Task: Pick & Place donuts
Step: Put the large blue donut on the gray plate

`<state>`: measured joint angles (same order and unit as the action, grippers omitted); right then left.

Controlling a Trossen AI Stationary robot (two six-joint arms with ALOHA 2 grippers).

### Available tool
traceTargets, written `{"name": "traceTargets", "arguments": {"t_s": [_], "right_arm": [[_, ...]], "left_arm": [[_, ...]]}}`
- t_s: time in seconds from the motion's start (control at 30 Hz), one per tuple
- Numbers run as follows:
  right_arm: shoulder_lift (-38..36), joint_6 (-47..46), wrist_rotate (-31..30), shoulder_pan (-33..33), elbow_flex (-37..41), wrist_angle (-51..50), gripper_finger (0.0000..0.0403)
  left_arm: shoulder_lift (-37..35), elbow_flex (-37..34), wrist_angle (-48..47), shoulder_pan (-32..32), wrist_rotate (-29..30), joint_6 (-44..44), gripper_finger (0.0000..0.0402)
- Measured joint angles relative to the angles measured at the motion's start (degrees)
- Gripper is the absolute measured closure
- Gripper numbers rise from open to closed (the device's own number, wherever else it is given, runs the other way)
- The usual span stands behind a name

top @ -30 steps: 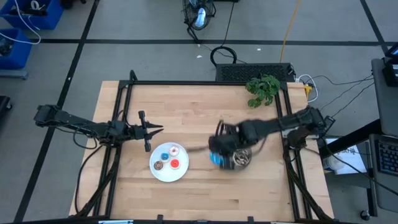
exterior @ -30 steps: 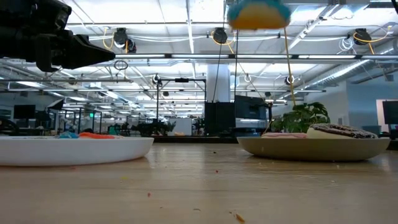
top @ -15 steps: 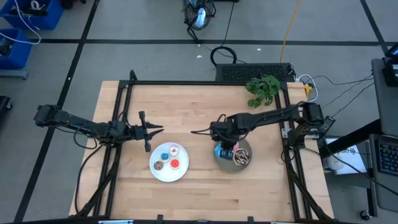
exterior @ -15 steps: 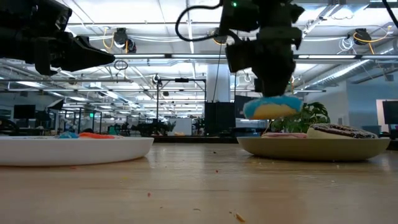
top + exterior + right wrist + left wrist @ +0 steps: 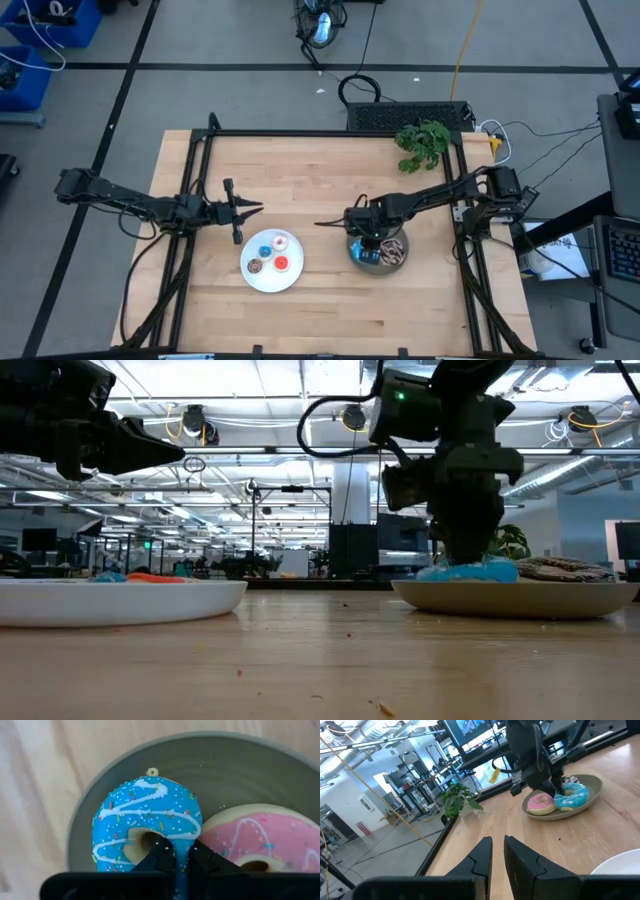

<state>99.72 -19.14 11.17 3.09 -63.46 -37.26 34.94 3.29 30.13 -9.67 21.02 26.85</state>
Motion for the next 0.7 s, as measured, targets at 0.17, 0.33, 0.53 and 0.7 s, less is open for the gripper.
{"name": "traceTargets", "arguments": {"t_s": [0.17, 0.33, 0.53, 0.7], "right_arm": [[0.0, 1.32, -2.18, 0.09, 0.42, -0.21, 0.0361], [0.0, 0.99, -2.24, 0.28, 0.4, -0.18, 0.029], [-0.01, -1.05, -2.15, 0.24, 0.37, -1.46, 0.0219], [-2.19, -1.38, -2.32, 0.26, 0.37, -3.22, 0.0196]], "left_arm": [[0.0, 0.0, 0.02, 0.02, 0.01, -0.02, 0.0346], [0.0, 0.0, 0.02, 0.01, -0.01, -0.02, 0.0346], [0.0, 0.0, 0.04, -0.01, -0.01, -0.04, 0.0346], [0.0, 0.0, 0.04, 0.01, -0.01, -0.07, 0.0346]]}}
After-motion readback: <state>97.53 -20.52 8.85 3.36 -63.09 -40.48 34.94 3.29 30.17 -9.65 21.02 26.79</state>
